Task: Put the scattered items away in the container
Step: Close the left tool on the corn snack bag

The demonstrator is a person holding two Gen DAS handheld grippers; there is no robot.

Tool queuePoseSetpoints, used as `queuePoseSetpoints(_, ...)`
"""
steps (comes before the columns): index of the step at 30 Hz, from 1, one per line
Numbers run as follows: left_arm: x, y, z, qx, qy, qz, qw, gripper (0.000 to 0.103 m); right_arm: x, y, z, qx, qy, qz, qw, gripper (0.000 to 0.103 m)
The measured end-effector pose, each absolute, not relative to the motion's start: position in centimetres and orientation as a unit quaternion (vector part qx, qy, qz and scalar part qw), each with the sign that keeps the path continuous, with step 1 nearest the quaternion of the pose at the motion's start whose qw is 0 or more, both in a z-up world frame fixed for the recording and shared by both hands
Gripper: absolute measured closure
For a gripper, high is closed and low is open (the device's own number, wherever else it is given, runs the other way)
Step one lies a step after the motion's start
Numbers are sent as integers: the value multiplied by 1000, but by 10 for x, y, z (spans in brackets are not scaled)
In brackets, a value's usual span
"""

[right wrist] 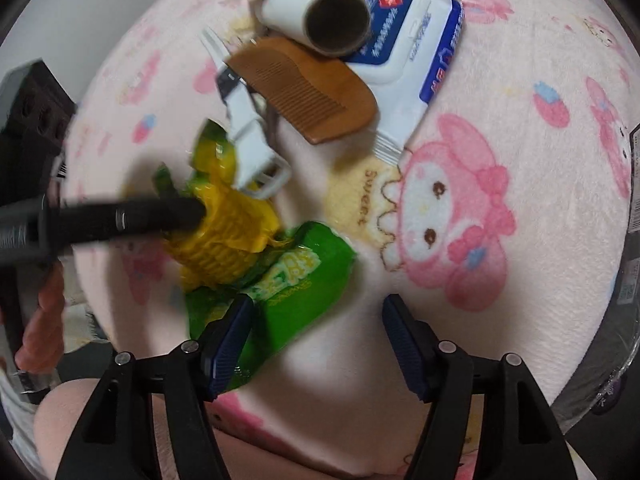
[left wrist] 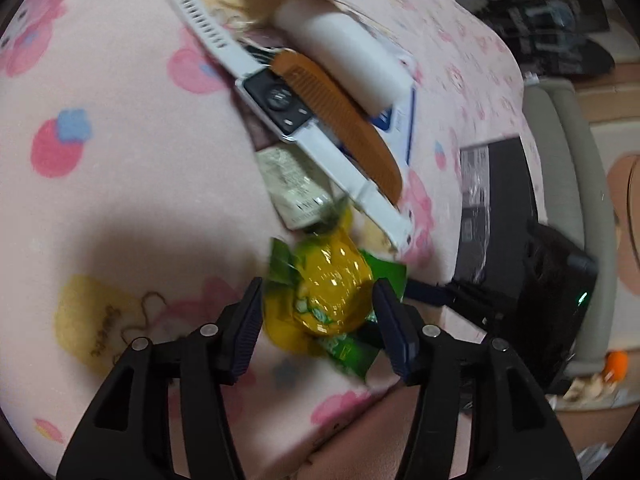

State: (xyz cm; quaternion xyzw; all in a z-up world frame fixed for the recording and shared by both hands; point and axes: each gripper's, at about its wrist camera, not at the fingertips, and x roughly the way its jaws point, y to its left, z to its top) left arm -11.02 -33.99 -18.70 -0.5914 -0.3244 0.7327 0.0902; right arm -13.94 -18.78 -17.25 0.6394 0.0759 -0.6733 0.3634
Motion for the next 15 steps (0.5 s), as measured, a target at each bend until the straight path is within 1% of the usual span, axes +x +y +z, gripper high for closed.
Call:
queuePoseSetpoints(1, -109, -338, -185, -591, -316, 737, 87, 48, -139, -184, -168, 634, 61, -675, 373, 50)
queuePoseSetpoints(3, -108, -340, -183, -587, -311, 744, 70, 45, -141, -177, -158, 620, 37, -684, 382, 50)
queuePoseSetpoints(4, -108, -344, -183, -584, -314, 746, 60, 44, -141, -175, -155, 615, 41, -692, 376, 50)
queuePoseSetpoints(5, -108, -349, -183, -581, -320, 747, 49, 44, -141, -175, -154, 612, 55, -700, 364, 50)
queuePoseSetpoints(6, -108, -353, -183, -578, -323, 749, 36, 46, -141, -174, -156, 612, 64, -704, 354, 50)
queuePoseSetpoints(8, -109, -357, -186, -580, -309, 754, 3, 46, -144, -173, -165, 631, 58, -692, 346, 50)
queuePoseSetpoints(11, -109, -358, -195, -582, -325, 745, 14, 46, -145, -177, -176, 649, 41, -668, 362, 47)
queuePoseSetpoints(13, -108, -356, -198, -583, -345, 735, 39, 46, -145, -181, -181, 656, 35, -655, 373, 40)
queuePoseSetpoints(15, -108, -353, -202, -583, -363, 724, 65, 46, -145, -188, -184, 657, 36, -649, 382, 39)
